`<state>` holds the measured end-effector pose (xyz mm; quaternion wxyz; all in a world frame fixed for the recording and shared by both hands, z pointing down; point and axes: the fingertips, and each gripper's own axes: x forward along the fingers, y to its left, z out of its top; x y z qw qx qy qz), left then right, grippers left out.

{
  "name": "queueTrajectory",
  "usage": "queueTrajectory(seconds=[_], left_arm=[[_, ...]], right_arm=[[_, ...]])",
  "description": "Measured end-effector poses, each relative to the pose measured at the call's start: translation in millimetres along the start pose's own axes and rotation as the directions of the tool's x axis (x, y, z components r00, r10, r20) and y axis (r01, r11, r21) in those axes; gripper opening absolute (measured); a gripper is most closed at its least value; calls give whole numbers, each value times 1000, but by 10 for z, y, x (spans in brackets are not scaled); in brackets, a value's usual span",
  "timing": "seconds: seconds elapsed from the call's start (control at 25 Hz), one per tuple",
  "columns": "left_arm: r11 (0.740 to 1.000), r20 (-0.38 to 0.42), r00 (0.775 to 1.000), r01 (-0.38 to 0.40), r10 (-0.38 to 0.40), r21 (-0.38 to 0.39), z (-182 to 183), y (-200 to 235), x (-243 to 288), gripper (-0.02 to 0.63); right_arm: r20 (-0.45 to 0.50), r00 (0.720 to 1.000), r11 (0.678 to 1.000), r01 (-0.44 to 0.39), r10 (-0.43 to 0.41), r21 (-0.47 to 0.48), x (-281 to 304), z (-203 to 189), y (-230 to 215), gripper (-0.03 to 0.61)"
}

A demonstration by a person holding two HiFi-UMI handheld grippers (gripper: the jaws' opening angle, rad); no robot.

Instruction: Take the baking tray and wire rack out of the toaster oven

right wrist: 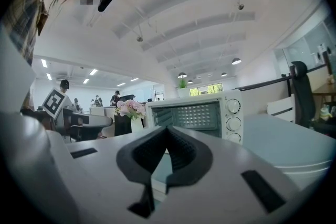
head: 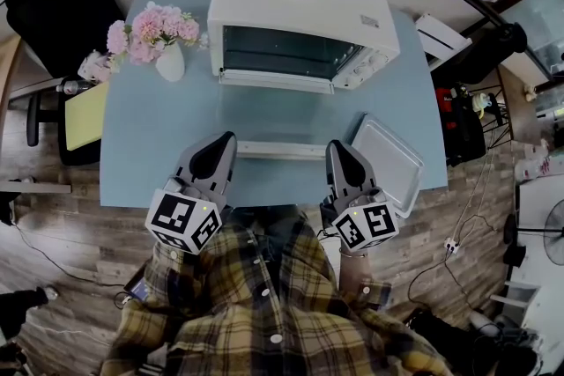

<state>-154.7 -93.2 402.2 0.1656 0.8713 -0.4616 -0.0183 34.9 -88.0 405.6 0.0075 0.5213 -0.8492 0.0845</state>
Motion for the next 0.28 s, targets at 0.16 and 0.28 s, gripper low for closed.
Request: queueTrajectory(seconds=[0.16,0.28], left_arm=[[1000,-2,1000,0,0,1,1,-24,14,-9],[1000,-2,1000,1,-1,3,6,-48,32,-9]], right_arm=[[-1,1000,1000,2,-2,4,-28,1,-24,3],[-1,1000,1000,2,-2,7,-44,6,-45,3]])
